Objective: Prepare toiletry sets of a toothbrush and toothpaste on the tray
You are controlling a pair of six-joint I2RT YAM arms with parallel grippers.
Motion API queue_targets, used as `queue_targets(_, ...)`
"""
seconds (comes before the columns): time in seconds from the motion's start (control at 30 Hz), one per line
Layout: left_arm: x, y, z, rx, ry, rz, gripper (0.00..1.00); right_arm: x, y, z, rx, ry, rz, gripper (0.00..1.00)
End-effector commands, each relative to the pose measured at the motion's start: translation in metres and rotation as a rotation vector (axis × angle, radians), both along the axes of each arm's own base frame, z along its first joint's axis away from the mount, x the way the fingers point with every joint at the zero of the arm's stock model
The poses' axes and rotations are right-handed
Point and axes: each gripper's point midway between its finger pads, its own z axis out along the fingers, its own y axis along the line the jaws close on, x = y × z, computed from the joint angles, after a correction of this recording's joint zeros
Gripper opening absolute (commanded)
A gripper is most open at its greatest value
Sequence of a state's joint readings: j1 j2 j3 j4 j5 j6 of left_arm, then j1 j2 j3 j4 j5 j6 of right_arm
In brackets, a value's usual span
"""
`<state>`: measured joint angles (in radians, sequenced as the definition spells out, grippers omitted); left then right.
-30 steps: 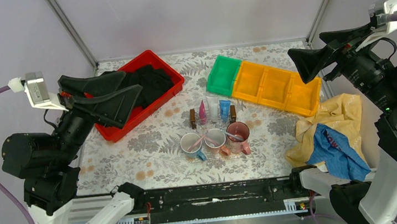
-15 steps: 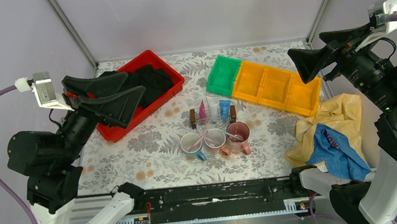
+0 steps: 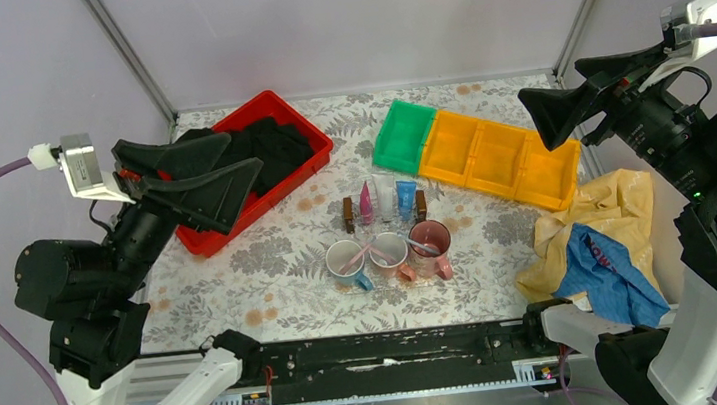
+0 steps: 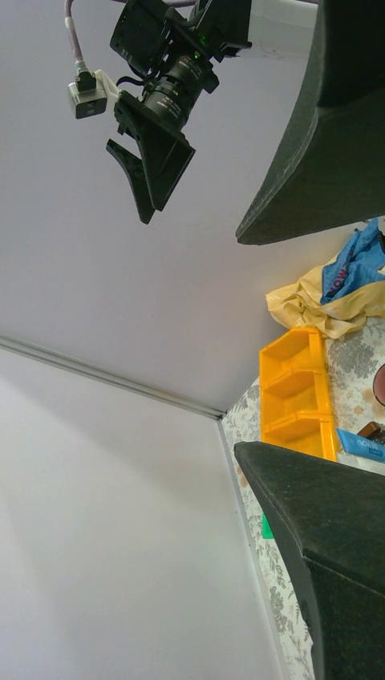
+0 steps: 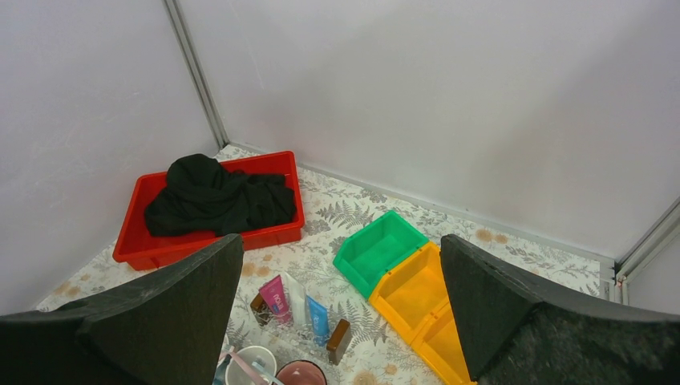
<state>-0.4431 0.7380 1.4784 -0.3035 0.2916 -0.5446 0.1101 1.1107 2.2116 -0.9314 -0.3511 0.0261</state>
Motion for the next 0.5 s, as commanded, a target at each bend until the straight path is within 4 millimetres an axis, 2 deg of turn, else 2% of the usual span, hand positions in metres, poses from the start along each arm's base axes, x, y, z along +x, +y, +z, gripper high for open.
queue_targets(0.0,-0.0018,0.0034,0.0045,-0.002,-0.034,0.016,1.0,0.0011,-0.002,0.0095,0.003,-0.038,-0.012,0.99)
queue_targets(0.47,0.0003,0.0014,0.0038,-0.001,-0.035,0.011,1.0,0.003,-0.0041,0.0084,-0.004,-0.038,-0.025,0.99)
